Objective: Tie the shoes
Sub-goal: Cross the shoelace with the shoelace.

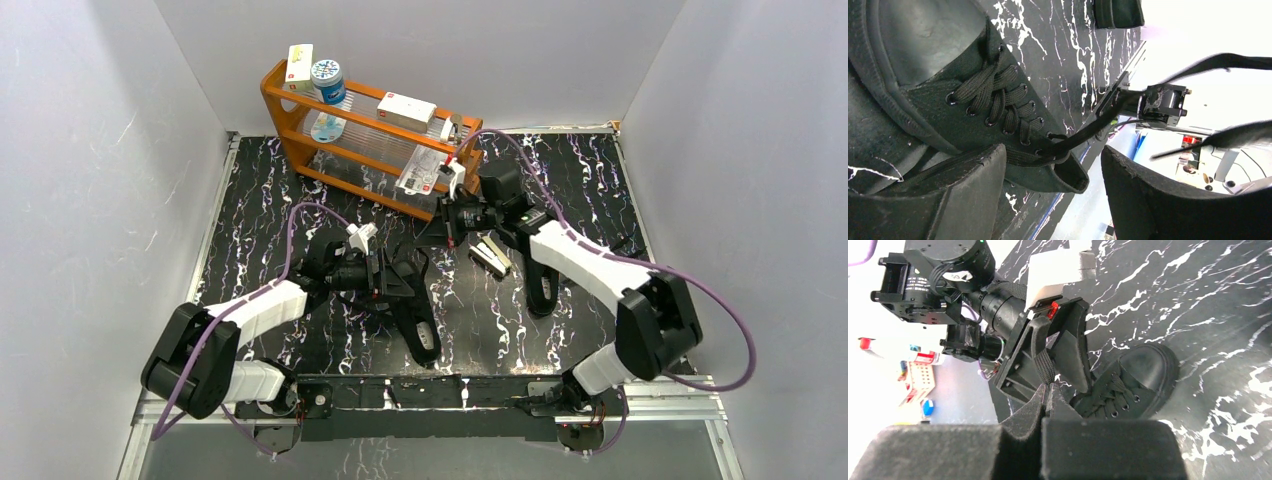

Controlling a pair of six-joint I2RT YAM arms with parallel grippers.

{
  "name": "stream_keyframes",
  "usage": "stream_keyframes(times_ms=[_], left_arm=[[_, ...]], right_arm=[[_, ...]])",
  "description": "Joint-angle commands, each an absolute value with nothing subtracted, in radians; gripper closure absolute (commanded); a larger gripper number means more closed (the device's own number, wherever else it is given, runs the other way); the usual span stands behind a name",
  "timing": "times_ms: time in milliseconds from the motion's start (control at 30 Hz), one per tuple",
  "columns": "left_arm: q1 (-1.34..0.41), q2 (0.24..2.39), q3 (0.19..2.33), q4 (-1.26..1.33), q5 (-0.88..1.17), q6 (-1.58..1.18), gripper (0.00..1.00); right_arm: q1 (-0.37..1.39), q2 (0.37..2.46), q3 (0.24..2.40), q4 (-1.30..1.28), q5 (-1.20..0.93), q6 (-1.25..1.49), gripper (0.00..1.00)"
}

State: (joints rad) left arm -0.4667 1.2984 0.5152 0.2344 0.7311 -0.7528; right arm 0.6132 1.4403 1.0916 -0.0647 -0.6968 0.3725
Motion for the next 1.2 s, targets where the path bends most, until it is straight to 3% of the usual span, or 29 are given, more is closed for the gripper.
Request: stream_keyframes(times_ms=[0, 167, 467, 600, 967, 1167], left_arm=[[-0.469, 1.287, 0.502, 0.308, 0.771, -0.742, 0.34], [-0.469, 1.322, 0.535, 0.154, 0.723, -0.653, 0.38], [-0.477, 1.077, 0.511, -0.188, 0.379, -0.625, 0.37], [-0.483, 1.199, 0.613, -0.309, 0.293, -0.575, 0.44], [-0.499, 1.371, 0.544, 0.031, 0.604, -0.574, 0.31], [-0.510, 1.329, 0.443, 0.056, 0.659, -0.669, 0.36]], right_arm=[[0.631, 1.527, 1.146, 0.097, -0.819, 0.471, 1.00], [0.632, 1.561, 1.172, 0.084, -0.825, 0.478, 1.00], [0.633, 1.546, 1.153, 0.066, -0.802, 0.502, 1.00], [0.632, 1.552, 1.158, 0.058, -0.810, 0.504, 1.00], [0.633, 1.527, 1.151, 0.046, -0.820, 0.502, 1.00], [0.632, 1.528, 1.134, 0.087, -0.826, 0.523, 1.00]])
